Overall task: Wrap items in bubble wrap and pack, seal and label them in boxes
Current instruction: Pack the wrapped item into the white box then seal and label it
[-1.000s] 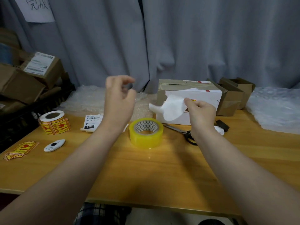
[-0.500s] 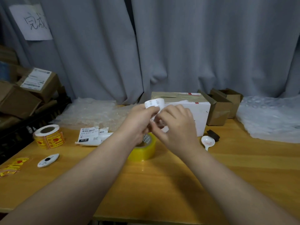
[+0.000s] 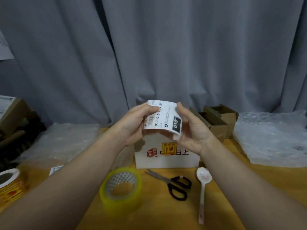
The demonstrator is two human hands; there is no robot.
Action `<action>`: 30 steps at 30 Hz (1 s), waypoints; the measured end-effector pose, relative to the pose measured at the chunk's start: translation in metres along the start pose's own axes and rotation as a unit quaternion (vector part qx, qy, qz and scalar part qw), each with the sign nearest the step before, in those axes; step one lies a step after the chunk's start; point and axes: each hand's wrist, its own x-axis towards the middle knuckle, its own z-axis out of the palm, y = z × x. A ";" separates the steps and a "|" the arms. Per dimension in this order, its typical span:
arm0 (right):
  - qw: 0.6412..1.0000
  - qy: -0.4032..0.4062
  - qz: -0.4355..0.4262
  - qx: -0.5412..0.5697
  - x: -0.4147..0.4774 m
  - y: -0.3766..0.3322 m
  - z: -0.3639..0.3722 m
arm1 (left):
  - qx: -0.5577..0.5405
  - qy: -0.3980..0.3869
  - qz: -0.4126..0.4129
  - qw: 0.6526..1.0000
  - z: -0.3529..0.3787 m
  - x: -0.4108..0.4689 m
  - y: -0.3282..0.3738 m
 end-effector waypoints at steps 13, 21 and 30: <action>0.822 0.313 0.059 -0.472 0.073 -0.038 -0.038 | 0.399 0.152 -0.070 0.902 -0.027 0.091 -0.015; 0.731 0.307 0.106 -0.600 0.083 -0.033 -0.043 | 0.535 0.134 -0.105 0.828 -0.027 0.109 -0.027; 0.632 0.298 0.106 -0.708 0.090 -0.028 -0.046 | 0.586 0.132 -0.113 0.791 -0.029 0.115 -0.028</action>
